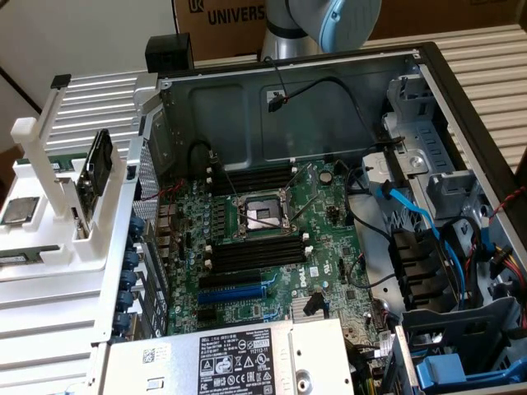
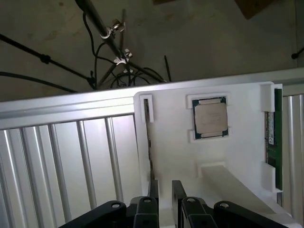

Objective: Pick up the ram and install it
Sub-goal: 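Pick up the ram and move it above insertion slot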

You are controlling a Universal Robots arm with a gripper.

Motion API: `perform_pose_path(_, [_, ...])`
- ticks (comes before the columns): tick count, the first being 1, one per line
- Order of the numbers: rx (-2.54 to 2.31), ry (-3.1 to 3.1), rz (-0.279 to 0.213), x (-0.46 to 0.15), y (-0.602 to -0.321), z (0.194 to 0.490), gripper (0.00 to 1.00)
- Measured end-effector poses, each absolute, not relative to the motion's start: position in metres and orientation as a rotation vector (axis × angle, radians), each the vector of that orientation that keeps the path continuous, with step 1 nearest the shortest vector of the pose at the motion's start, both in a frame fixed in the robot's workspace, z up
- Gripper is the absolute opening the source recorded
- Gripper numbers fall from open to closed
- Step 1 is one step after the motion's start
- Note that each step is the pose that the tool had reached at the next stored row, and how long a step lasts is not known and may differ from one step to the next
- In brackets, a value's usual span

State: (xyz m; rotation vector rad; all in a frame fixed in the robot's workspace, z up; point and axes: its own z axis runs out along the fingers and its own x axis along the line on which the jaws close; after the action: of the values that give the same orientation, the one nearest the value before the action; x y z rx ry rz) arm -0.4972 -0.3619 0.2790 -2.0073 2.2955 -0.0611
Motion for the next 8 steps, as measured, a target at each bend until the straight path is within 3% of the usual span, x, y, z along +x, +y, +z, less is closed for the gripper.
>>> perform_pose_path(8, [-2.006,2.295,-0.053,-0.497,-0.365,0.265,0.26])
